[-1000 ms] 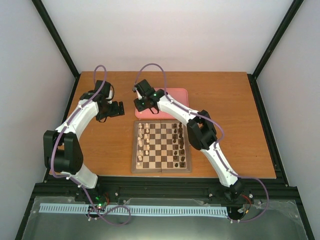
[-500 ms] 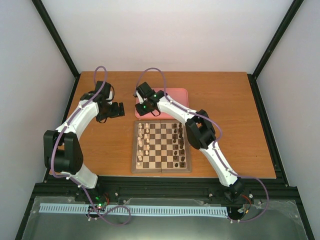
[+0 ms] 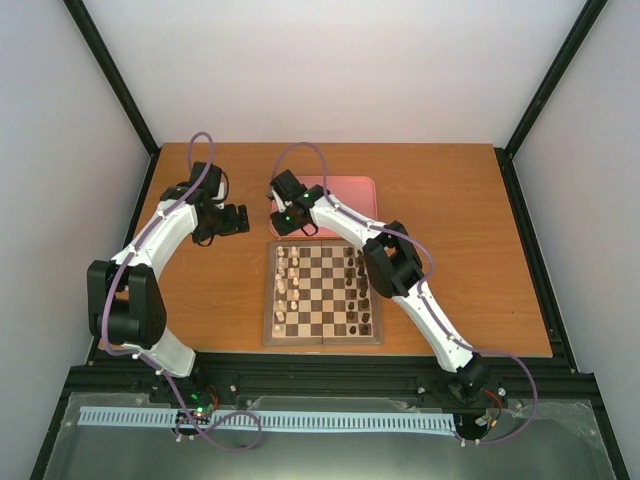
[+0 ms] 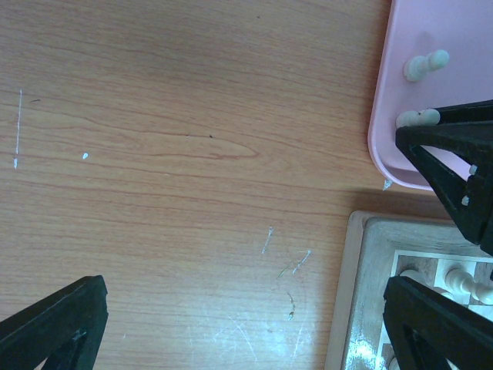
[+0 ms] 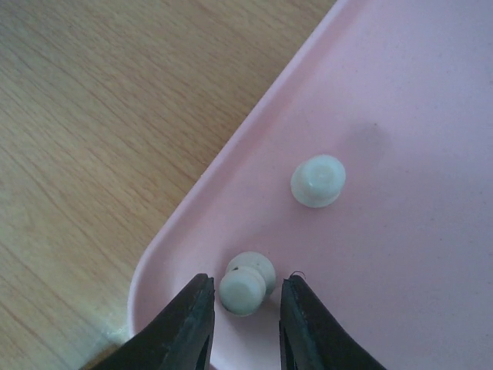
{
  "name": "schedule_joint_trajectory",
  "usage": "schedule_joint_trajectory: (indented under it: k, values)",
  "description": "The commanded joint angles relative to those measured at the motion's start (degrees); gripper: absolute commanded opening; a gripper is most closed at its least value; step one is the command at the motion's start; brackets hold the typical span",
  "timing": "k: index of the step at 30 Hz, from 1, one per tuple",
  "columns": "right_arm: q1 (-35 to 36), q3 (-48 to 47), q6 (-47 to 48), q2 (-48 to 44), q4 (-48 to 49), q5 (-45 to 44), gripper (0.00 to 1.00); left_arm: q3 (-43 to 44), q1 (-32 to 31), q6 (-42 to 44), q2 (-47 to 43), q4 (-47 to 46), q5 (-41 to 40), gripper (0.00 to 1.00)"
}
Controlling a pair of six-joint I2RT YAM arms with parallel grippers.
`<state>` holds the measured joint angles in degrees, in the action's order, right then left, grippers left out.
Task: Set up the chess pieces on the board
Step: Pick up the chess piece from the storage box.
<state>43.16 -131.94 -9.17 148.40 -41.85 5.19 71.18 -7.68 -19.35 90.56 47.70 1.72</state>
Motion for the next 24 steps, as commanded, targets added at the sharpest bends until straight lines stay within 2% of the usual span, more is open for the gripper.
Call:
schedule_joint_trajectory:
  k: [1,9,16,18,24]
  values:
    - [-0.39,-2.18,-0.25,0.49,-0.11,-1.09,0.26,0.63,-0.33,0.15,-0.51,0.03,0.37,1.00]
    - [-1.12,-3.33,0.25,1.01,0.29,-0.21,0.24,0.80,-0.36,0.22,0.11,-0.04,0.42,1.00]
    - [-1.58,-4.31,0.53,1.60,0.41,0.83,0.14,1.13,-0.32,0.42,0.54,0.04,0.56,1.00]
    - [-1.67,-4.59,0.71,1.84,0.36,1.18,0.08,1.16,-0.32,0.41,0.62,0.02,0.54,1.00]
    - [-1.76,-4.51,1.46,0.90,-0.28,0.69,0.03,0.70,-0.32,0.49,0.71,-0.13,0.95,1.00]
